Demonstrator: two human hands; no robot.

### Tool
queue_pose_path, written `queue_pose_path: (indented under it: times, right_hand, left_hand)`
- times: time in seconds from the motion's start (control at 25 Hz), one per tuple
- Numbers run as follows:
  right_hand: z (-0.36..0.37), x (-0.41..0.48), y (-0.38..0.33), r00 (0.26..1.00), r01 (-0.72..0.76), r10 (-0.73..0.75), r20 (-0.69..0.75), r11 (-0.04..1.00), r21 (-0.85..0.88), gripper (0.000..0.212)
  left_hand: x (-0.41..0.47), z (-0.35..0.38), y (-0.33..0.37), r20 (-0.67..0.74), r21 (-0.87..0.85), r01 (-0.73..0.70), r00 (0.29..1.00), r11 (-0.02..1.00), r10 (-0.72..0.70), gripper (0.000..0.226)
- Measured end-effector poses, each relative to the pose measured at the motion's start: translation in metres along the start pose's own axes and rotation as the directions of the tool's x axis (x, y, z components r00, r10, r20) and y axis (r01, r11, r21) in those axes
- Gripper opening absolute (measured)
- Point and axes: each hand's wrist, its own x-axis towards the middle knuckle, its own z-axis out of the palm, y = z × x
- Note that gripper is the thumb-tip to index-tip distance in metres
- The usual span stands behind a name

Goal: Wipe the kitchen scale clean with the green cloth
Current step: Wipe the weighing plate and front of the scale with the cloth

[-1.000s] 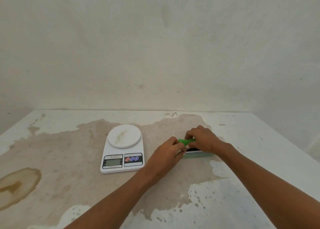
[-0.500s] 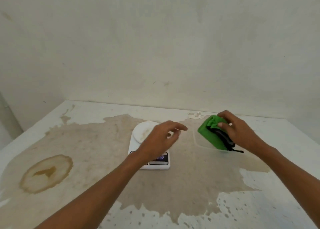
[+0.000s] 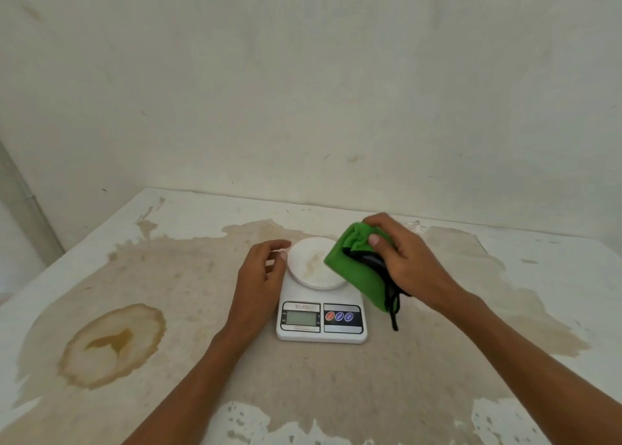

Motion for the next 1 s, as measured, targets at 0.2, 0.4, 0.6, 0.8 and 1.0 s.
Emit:
queue_pose_path:
  times: [0.2, 0.4, 0.6, 0.8, 1.0]
  right_hand:
    - [0.027, -0.007, 0.025, 0.99, -0.092, 0.107, 0.095, 0.985, -0.147, 0.017]
    - [0.034, -0.024, 0.022, 0.977, -0.088, 0.148, 0.156, 0.936, -0.341, 0.053]
    - [0.039, -0.027, 0.024, 0.979, -0.004, 0.095, 0.181, 0.895, -0.447, 0.068]
    - [0.038, -0.022, 0.021, 0.997, 0.013, 0.022, 0.072, 0.889, -0.457, 0.051]
    - [0.045, -0.007, 0.012, 0.993, 0.05, 0.003, 0.116, 0.891, -0.451, 0.053]
  left_hand:
    - [0.002, 0.0, -0.006, 0.079, -0.022, 0.027, 0.997, 0.999, -0.025, 0.023]
    - [0.004, 0.001, -0.008, 0.082, -0.003, 0.024, 0.996, 1.0, -0.024, 0.025]
    - [0.005, 0.002, -0.008, 0.08, -0.013, 0.037, 0.996, 0.999, -0.036, 0.024]
    - [0.005, 0.002, -0.009, 0.08, 0.005, 0.027, 0.996, 1.0, -0.028, 0.025]
    - [0.006, 0.004, -0.008, 0.082, 0.055, 0.008, 0.997, 0.998, -0.012, 0.027]
